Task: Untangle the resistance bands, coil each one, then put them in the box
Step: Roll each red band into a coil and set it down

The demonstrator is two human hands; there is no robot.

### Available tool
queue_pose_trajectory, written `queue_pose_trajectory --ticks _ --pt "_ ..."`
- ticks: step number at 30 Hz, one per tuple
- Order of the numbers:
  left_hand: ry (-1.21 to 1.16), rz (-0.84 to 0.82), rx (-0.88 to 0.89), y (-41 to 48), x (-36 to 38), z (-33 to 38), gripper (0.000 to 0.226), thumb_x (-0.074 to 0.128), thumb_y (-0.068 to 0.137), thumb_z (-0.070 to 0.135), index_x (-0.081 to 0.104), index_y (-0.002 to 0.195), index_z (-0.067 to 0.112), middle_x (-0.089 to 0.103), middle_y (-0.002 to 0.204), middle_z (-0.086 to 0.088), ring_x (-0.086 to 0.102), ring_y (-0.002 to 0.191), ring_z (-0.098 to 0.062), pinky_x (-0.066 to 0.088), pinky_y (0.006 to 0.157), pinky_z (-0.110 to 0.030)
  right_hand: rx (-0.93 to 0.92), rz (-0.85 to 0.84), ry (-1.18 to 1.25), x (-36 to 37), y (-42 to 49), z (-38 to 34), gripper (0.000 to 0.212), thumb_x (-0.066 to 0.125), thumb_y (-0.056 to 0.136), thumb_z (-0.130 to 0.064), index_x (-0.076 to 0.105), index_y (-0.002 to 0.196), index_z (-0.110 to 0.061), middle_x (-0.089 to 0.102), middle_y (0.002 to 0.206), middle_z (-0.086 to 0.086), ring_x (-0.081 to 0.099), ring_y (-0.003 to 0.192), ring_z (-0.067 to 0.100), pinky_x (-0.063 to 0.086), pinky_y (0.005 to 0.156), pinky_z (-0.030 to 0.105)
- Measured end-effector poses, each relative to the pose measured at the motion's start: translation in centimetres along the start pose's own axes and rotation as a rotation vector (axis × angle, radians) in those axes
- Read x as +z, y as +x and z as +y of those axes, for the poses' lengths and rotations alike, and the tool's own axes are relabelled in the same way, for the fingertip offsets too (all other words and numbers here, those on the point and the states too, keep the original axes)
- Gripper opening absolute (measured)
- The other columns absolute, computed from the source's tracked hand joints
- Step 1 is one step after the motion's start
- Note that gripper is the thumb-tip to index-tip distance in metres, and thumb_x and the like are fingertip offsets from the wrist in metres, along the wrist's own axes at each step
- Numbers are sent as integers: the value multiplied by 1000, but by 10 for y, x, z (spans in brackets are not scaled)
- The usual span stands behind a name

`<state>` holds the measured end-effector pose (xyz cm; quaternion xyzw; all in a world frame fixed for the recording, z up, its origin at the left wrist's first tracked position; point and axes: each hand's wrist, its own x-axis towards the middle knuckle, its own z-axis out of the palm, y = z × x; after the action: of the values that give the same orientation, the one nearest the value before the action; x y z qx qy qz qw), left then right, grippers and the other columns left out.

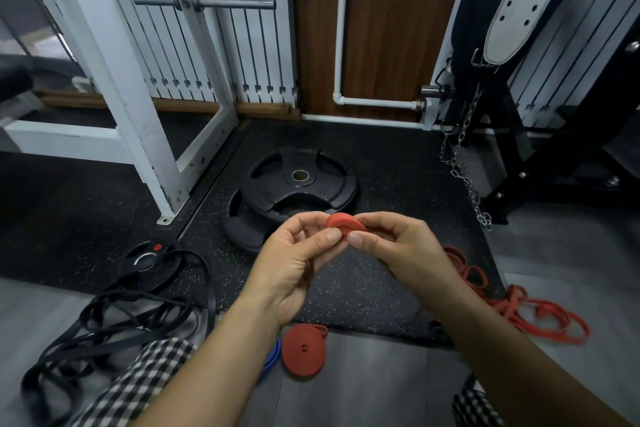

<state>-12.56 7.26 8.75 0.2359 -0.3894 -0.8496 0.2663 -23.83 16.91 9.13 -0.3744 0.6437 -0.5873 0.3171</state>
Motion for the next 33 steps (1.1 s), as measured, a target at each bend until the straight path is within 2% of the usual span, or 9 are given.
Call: queue_pose_trajectory --ticks 4,7,14,20,23,26,28,30,33 --pt "500 -75 101 1 -7 8 23 65 72 -8 65 84 11 67 77 -3 66 73 -16 56 74 -25 -150 43 -433 -5 -1 1 16 71 78 -13 70 92 -19 60 79 -15 56 75 -6 42 67 8" --pt "767 -145 141 1 -11 12 27 65 76 -8 67 86 17 65 75 -7 64 64 -17 55 62 -23 -191 -17 -655 -3 -2 5 14 71 79 -18 70 94 -18 53 75 -17 52 71 -2 36 63 9" --pt "314 -15 118 -4 -3 10 16 60 75 -5 65 85 6 71 68 -7 68 60 -14 55 57 -17 -65 51 -192 -5 3 -3 20 72 76 -12 64 90 -24 66 90 -4 60 76 -3 47 68 10" --pt "114 -66 101 -6 1 8 19 59 68 2 60 88 4 71 71 -7 69 63 -14 57 61 -19 -37 33 1 -4 3 -8 17 69 76 -10 68 91 -18 72 85 -3 66 79 3 49 69 13" --pt "383 -120 106 -3 -6 13 19 64 71 1 66 86 12 71 73 -6 68 67 -16 57 62 -21 -77 10 -232 -11 2 -13 13 70 78 -13 67 83 -25 67 72 -9 59 67 -1 46 63 10" --pt "1000 -112 281 1 -14 9 38 73 71 -2 69 83 33 63 79 -1 59 67 -11 51 61 -21 -124 -24 -697 -17 0 -17 8 69 80 -23 69 88 -23 61 80 -6 54 72 6 46 69 24" --pt "1258 -104 389 0 -14 2 37 77 69 6 70 96 30 56 79 5 53 66 -4 44 64 -16 -158 -88 -864 -16 -1 -18 13 67 82 -28 69 93 -21 59 84 -4 54 80 12 47 75 32" --pt "1346 -93 439 0 -14 0 42 77 70 10 68 108 25 54 78 11 52 69 -2 41 66 -14 -180 -146 -918 -12 -2 -21 16 65 83 -31 68 96 -22 57 88 -6 53 85 12 47 79 34" --pt "1204 -150 290 -1 -12 4 25 76 70 6 72 85 26 51 71 7 50 56 -1 40 51 -15 -183 -178 -945 -9 -3 -23 16 62 85 -33 65 98 -24 54 90 -9 51 88 10 45 81 30"
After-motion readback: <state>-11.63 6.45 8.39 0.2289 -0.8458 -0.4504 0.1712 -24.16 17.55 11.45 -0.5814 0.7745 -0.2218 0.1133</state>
